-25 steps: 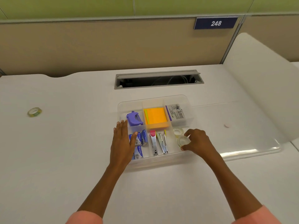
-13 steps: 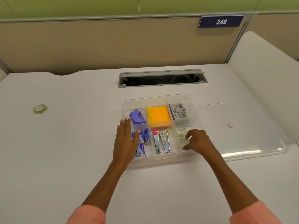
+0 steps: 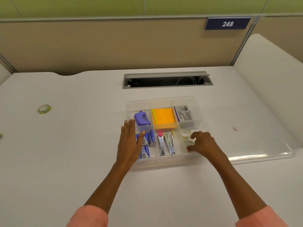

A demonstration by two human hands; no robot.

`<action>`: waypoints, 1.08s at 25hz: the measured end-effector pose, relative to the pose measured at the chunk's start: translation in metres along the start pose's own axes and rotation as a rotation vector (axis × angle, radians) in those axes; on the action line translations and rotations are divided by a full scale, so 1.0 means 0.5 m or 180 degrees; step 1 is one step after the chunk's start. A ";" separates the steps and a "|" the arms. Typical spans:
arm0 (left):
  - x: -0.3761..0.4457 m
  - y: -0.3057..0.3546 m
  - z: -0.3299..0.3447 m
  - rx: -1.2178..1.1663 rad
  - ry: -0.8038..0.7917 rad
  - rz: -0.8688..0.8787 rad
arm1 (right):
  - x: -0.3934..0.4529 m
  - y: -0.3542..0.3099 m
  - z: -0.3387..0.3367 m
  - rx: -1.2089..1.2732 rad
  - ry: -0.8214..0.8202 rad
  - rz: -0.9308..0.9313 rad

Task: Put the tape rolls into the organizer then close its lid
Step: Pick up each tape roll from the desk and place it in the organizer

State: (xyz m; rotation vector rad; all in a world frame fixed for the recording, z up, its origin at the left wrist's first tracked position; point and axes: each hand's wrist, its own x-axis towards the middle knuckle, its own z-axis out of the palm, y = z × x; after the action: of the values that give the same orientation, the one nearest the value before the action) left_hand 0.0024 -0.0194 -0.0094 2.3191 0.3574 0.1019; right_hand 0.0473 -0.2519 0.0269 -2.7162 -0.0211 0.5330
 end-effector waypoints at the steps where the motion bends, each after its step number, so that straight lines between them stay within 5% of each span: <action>1: -0.002 0.002 -0.006 -0.0017 0.0027 0.0024 | -0.006 -0.006 -0.005 -0.0029 0.0137 -0.0080; 6: -0.012 -0.024 -0.050 -0.0062 0.0221 0.0041 | -0.007 -0.098 -0.030 0.0340 0.0780 -0.0789; 17: -0.017 -0.261 -0.255 0.0184 0.0710 -0.0667 | 0.063 -0.540 0.137 0.1012 -0.0071 -0.2233; 27: 0.033 -0.476 -0.396 0.0229 0.0976 -0.1080 | 0.190 -0.872 0.366 0.0251 -0.0208 -0.2739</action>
State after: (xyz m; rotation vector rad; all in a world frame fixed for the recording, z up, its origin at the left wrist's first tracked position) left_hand -0.0713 0.2801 -0.0417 2.2785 0.9154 0.2812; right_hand 0.0923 0.2271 -0.0074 -2.2983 -1.0903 0.3349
